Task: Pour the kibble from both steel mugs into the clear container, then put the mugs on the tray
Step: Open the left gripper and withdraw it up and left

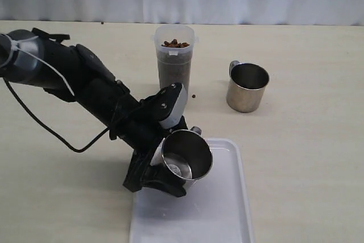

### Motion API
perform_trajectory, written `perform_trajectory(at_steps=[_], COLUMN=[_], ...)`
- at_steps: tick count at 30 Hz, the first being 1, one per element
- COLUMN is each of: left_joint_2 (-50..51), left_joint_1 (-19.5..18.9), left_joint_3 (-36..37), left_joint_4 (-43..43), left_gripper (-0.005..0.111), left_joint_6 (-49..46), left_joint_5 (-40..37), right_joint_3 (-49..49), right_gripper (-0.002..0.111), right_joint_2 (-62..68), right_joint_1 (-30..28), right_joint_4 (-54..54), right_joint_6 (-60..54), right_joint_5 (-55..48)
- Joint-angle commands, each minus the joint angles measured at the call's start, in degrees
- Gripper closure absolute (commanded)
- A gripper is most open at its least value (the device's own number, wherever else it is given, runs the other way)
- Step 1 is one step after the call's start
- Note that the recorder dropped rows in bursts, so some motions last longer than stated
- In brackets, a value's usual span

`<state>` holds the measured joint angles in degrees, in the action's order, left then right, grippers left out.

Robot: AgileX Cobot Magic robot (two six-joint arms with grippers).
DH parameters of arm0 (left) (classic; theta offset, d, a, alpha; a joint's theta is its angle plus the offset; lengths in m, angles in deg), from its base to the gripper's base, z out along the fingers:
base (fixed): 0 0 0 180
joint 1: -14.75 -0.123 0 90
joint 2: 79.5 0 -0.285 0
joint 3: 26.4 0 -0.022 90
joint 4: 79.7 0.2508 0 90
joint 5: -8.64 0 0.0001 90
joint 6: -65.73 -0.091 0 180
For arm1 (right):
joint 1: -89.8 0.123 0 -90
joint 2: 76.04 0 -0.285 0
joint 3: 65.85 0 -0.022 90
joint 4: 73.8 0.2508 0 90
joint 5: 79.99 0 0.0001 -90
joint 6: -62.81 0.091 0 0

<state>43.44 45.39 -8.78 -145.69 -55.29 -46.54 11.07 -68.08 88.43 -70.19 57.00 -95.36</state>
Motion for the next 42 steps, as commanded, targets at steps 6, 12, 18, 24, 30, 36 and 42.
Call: perform_trajectory(at_steps=[6, 12, 18, 24, 30, 36, 42], left_joint_2=[2.67, 2.67, 2.67, -0.84, -7.52, -16.84, -30.4], left_joint_1=[-0.09, -0.24, -2.03, -6.46, -10.58, -13.21, -17.54], left_joint_3=[-0.12, -0.12, -0.12, -0.12, -0.12, 1.47, 10.77], left_joint_4=[-3.79, -2.75, 0.69, 4.89, 8.74, 14.99, 6.94], left_gripper=[0.075, 0.039, 0.024, 0.025, 0.025, 0.059, 0.107], left_joint_6=[-1.36, 4.12, 10.82, 17.72, 28.72, 43.91, 42.67], left_joint_5=[4.83, 6.31, 5.0, -1.25, -3.9, -3.82, 3.92], right_joint_3=[0.3, 0.3, 0.3, 0.3, 0.3, 0.3, 0.3], right_gripper=[0.103, 0.103, 0.103, 0.103, 0.103, 0.103, 0.103], right_joint_2=[-0.18, -0.18, -0.18, -0.18, -0.18, -0.18, -0.18], right_joint_1=[0.15, 0.15, 0.15, 0.15, 0.15, 0.15, 0.15], right_joint_4=[0.44, 0.44, 0.44, 0.44, 0.44, 0.44, 0.44], right_joint_6=[0.15, 0.15, 0.15, 0.15, 0.15, 0.15, 0.15], right_joint_5=[0.13, 0.13, 0.13, 0.13, 0.13, 0.13, 0.13])
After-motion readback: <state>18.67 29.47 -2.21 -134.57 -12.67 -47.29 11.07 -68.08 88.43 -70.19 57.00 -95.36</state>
